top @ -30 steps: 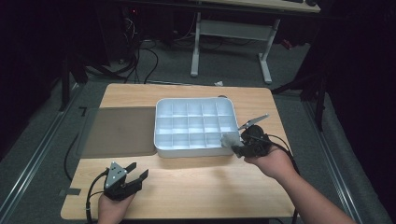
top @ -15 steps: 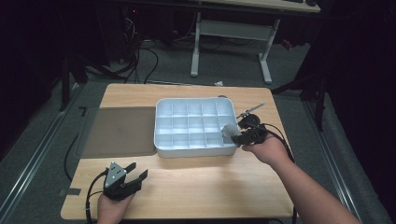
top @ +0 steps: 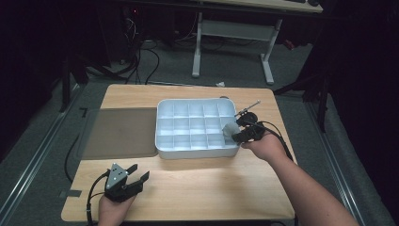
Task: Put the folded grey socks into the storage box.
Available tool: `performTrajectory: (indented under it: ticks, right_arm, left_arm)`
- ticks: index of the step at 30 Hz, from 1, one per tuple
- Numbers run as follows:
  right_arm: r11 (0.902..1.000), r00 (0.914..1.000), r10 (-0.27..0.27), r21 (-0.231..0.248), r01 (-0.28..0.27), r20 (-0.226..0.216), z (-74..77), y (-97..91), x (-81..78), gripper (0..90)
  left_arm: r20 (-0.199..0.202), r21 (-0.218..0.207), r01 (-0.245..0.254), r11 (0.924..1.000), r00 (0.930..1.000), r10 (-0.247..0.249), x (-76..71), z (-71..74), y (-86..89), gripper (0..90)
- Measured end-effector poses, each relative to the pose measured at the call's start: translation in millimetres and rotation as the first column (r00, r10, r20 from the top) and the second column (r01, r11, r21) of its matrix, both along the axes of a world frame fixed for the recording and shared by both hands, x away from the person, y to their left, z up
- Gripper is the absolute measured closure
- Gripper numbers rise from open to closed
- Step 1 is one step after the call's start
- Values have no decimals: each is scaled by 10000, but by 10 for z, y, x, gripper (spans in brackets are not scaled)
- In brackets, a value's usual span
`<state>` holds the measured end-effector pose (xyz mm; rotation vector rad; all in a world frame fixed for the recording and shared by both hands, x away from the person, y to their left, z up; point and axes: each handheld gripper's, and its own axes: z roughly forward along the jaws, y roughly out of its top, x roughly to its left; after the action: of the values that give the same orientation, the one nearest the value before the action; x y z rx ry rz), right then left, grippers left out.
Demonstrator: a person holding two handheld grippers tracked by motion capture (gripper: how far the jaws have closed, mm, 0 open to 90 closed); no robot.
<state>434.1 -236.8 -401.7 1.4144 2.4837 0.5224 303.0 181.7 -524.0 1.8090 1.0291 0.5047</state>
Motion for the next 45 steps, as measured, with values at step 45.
performTrajectory:
  ticks: [45]
  right_arm:
    - [9816, 9863, -22, -1885, -293, -1650, -503, 203, 275, 711]
  left_arm:
    - [-82, 66, 9, 10000, 10000, -9, 13, -10, 4, 431]
